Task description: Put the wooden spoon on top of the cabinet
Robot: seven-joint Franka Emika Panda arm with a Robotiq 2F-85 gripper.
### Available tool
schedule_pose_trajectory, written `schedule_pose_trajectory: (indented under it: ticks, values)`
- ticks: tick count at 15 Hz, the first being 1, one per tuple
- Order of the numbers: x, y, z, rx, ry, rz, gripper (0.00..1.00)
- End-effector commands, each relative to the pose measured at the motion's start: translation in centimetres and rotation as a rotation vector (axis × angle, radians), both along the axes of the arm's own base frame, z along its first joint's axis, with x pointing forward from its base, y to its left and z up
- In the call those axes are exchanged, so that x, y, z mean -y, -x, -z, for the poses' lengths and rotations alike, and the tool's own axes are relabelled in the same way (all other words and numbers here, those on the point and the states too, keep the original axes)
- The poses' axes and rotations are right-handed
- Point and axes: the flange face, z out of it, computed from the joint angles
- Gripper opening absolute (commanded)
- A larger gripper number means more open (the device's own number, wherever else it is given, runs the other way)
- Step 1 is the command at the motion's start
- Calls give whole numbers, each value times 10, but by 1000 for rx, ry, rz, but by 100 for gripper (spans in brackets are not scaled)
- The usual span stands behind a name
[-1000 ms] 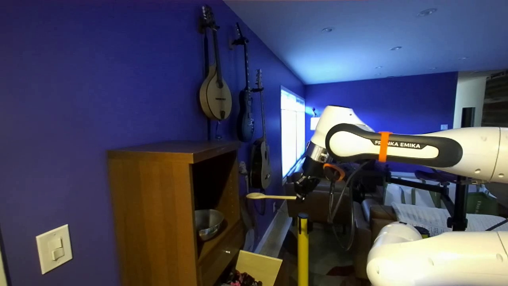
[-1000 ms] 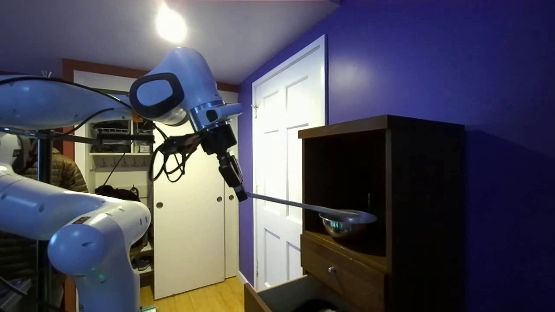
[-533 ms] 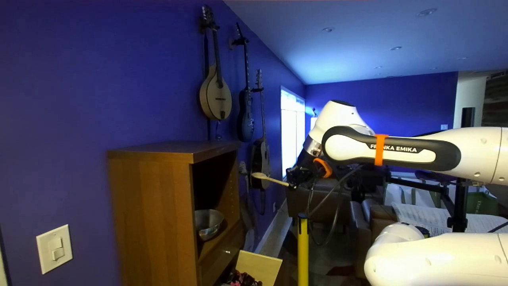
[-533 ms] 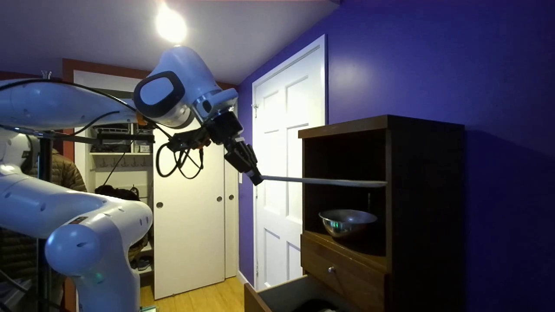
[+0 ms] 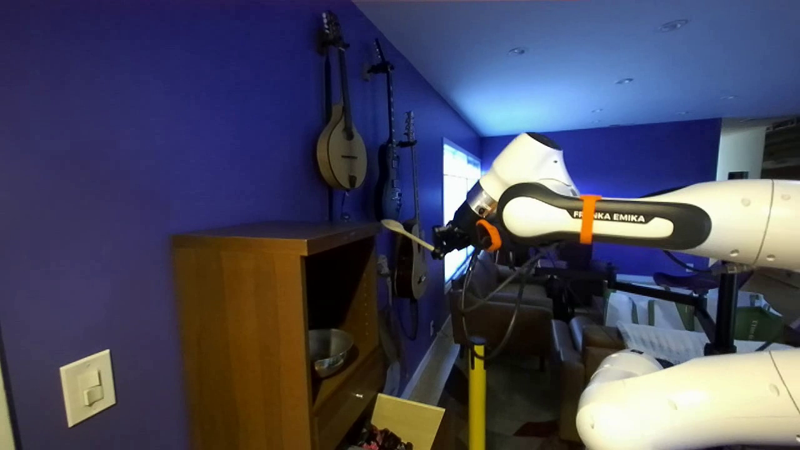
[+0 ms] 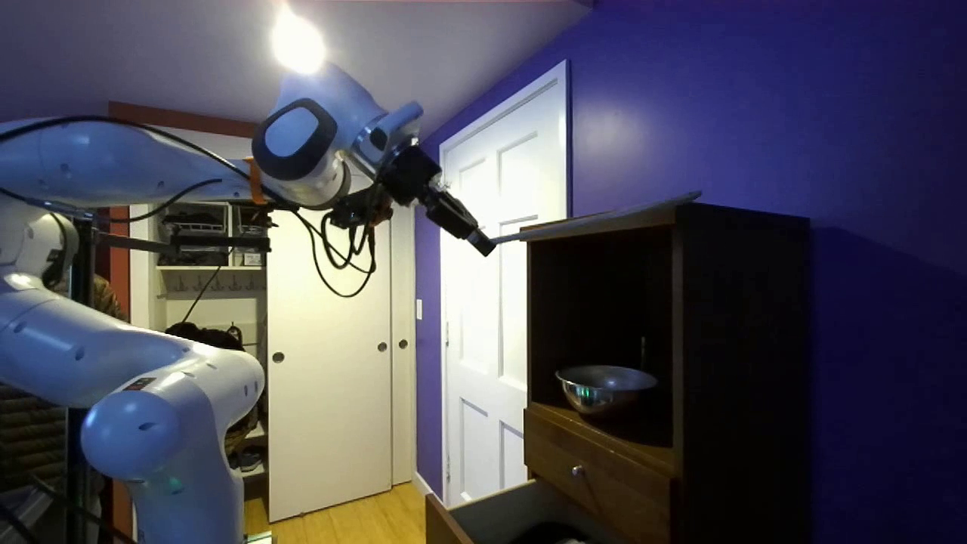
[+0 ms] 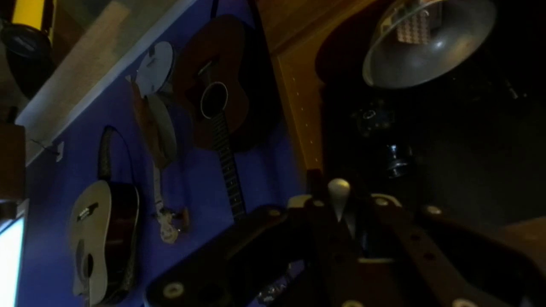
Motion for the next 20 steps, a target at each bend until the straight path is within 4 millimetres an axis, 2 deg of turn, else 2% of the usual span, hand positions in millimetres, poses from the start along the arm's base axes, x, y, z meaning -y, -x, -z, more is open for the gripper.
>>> schedule_pose_trajectory:
  ticks: [1, 3, 4, 6, 8, 11, 12, 16, 19, 20]
  values:
    - [6, -8, -11, -1, 1, -10, 14]
    - [20, -27, -24, -22, 3, -11, 14]
    - [25, -35, -25, -33, 1, -9, 3]
    - [28, -44, -34, -12, 5, -29, 3]
    - [40, -47, -58, 44, 37, -45, 3]
    - [48, -55, -110, 142, 75, -96, 3]
    - [39, -60, -122, 138, 95, -159, 3]
    - [-27, -84, -151, 88, 189, -379, 3]
    - [-87, -107, -160, 31, 243, -521, 3]
    - [-100, -112, -159, 12, 261, -545, 3]
